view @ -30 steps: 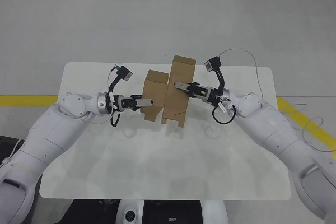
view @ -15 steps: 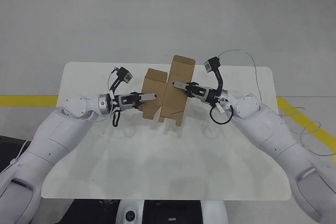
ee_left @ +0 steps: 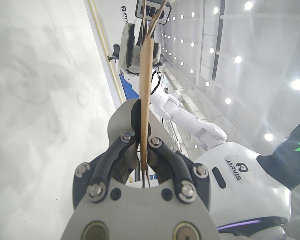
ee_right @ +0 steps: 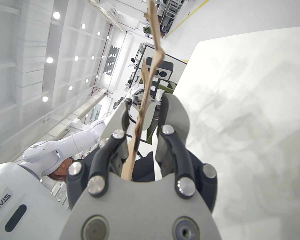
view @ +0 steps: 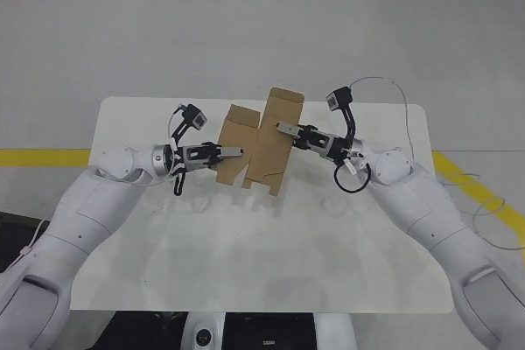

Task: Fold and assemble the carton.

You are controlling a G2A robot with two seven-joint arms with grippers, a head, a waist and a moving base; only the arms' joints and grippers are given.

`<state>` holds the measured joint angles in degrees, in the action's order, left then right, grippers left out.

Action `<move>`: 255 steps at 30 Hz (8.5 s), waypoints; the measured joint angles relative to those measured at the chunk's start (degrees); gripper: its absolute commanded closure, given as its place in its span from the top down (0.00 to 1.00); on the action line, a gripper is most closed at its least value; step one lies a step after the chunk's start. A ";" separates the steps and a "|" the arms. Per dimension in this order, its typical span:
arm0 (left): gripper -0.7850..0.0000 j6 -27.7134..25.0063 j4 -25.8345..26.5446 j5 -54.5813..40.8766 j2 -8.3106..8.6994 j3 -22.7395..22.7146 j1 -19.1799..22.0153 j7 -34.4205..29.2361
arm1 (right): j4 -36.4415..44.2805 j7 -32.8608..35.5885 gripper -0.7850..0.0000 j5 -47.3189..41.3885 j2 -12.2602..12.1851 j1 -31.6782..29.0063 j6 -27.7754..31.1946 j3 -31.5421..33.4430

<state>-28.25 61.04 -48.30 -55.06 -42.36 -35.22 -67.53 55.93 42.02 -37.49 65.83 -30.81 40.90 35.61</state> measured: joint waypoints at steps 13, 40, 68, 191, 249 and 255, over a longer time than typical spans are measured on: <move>0.00 3.66 -1.11 6.26 -0.40 -0.52 1.92 -12.18 | -2.26 23.42 1.00 -4.23 -2.36 -1.08 -3.52 6.39; 0.00 5.18 3.98 9.29 -0.57 -2.50 -1.47 -13.69 | 3.75 31.59 0.27 -1.15 -3.24 -3.61 -10.22 8.27; 1.00 4.86 2.30 4.35 -0.68 -7.12 -3.07 -13.38 | 0.25 29.58 0.00 -6.65 -2.13 -4.08 -8.22 10.21; 0.00 11.45 0.76 13.60 -5.38 -19.58 -9.73 3.92 | 9.19 7.96 1.00 18.34 1.90 -12.81 -14.86 21.24; 0.00 2.09 13.90 21.32 -3.26 -22.26 -13.20 -9.49 | 2.98 26.82 0.40 8.68 2.05 -0.59 -5.46 6.31; 0.00 2.04 13.73 21.48 -3.31 -21.86 -13.17 -9.43 | 2.40 26.60 0.39 6.50 2.63 0.19 -5.23 4.68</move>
<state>-26.21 74.77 -26.82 -58.37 -64.22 -48.39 -76.96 58.33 68.62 -30.99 68.46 -30.62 35.67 40.29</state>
